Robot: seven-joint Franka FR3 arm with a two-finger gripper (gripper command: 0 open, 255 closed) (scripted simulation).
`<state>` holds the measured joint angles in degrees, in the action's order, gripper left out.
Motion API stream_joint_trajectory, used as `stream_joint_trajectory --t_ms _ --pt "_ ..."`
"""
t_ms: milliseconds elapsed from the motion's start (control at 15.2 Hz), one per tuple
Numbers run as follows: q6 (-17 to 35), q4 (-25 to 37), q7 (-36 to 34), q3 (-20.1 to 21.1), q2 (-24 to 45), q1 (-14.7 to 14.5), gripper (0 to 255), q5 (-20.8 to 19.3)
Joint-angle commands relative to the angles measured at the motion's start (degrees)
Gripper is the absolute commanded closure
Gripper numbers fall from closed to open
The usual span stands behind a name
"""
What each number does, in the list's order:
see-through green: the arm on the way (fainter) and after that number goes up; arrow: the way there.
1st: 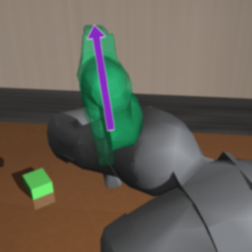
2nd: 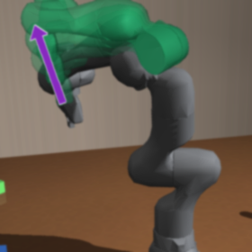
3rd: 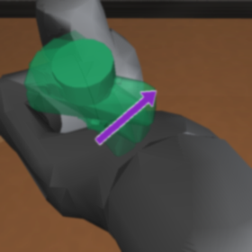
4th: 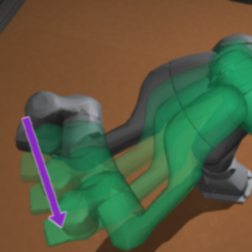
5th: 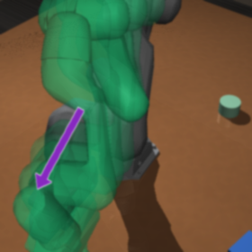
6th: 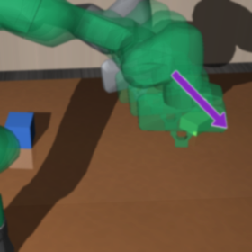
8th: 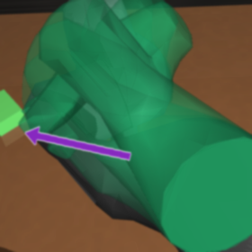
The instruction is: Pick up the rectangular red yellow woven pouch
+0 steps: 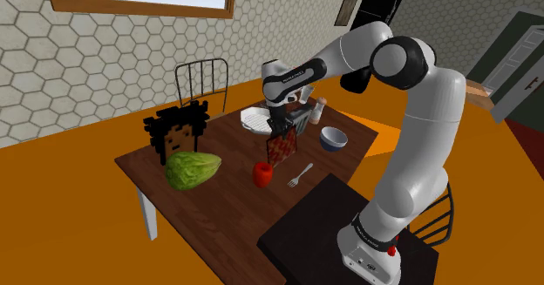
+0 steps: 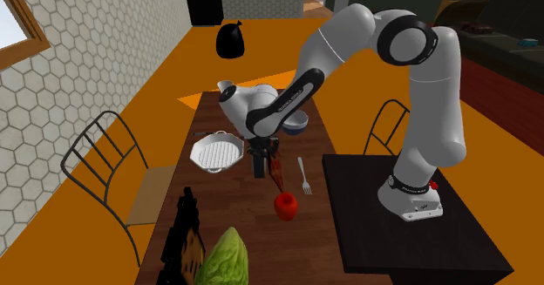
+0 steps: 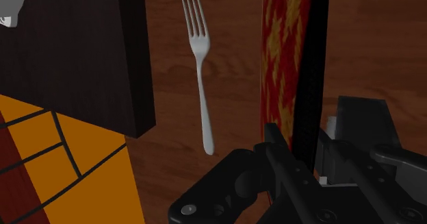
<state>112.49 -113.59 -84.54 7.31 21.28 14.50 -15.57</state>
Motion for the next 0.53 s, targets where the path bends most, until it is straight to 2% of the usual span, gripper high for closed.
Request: stream_joint_trajectory --t_ms 0,462 --pt "-1.35 0.52 0.39 0.09 -0.89 0.03 255 0.26" --pt "-4.5 1.4 1.26 0.29 -3.28 0.09 255 0.88"
